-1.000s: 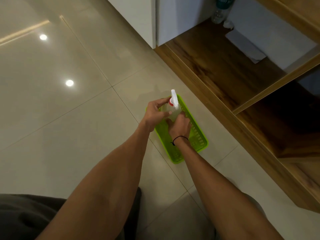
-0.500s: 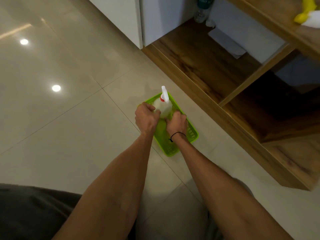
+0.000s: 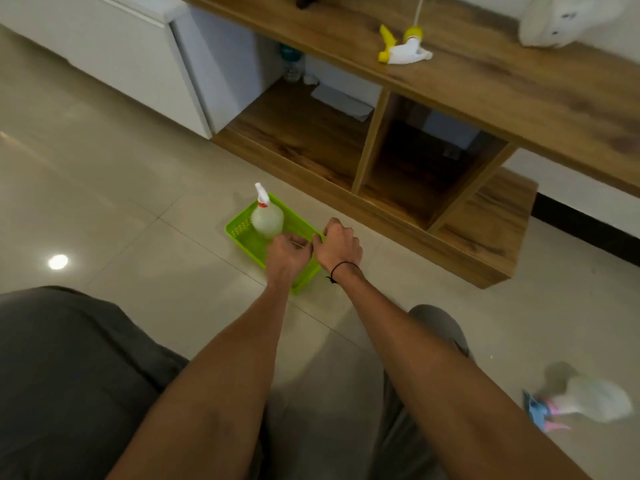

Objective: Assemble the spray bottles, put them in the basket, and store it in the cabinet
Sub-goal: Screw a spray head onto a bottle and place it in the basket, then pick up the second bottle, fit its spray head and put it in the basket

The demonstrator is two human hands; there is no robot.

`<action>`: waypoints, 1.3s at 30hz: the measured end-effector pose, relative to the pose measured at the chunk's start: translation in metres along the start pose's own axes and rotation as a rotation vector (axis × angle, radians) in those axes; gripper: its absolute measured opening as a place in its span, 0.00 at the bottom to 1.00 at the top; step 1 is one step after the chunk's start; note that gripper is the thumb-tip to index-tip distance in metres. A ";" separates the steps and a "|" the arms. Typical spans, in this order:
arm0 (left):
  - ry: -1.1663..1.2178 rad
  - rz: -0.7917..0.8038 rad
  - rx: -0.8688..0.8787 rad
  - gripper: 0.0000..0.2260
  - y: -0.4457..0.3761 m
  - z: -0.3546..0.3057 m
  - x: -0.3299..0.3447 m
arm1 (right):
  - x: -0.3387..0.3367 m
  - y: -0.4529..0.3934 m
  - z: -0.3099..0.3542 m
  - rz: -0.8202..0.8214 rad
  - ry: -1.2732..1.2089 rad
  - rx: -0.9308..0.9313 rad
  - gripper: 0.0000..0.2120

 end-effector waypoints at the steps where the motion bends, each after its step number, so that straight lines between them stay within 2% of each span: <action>1: -0.007 0.029 0.024 0.09 0.000 -0.007 0.008 | -0.005 -0.001 -0.011 -0.007 -0.004 0.009 0.15; 8: -0.036 0.242 0.165 0.06 0.026 -0.040 0.093 | -0.028 -0.012 -0.110 -0.063 -0.025 0.121 0.16; 11: -0.037 0.323 0.186 0.02 0.036 -0.041 0.137 | -0.031 -0.020 -0.156 -0.090 -0.030 0.191 0.16; 14: -0.023 0.396 0.195 0.06 0.046 -0.047 0.185 | -0.038 -0.026 -0.202 -0.132 -0.046 0.281 0.16; 18: -0.018 0.549 0.256 0.02 0.073 -0.070 0.258 | -0.061 -0.026 -0.277 -0.198 -0.083 0.442 0.15; 25: 0.005 0.784 0.314 0.03 0.139 -0.109 0.379 | -0.110 -0.008 -0.399 -0.365 -0.118 0.674 0.10; 32: -0.034 1.011 0.422 0.06 0.206 -0.132 0.439 | -0.142 0.035 -0.484 -0.484 -0.106 0.826 0.16; 36: -0.098 1.085 0.477 0.07 0.229 -0.142 0.452 | -0.144 0.054 -0.515 -0.458 -0.049 0.961 0.19; 39: -0.115 1.132 0.484 0.06 0.245 -0.139 0.468 | -0.125 0.061 -0.542 -0.326 -0.044 1.094 0.21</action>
Point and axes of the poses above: each hand's wrist, its own y-axis away from the middle knuckle, its own x-axis out of the palm, z = x × y, the point moved 9 cm from there along -y, towards the middle knuckle, and after that the axes turned 13 degrees about x, right-handed, at the moved point
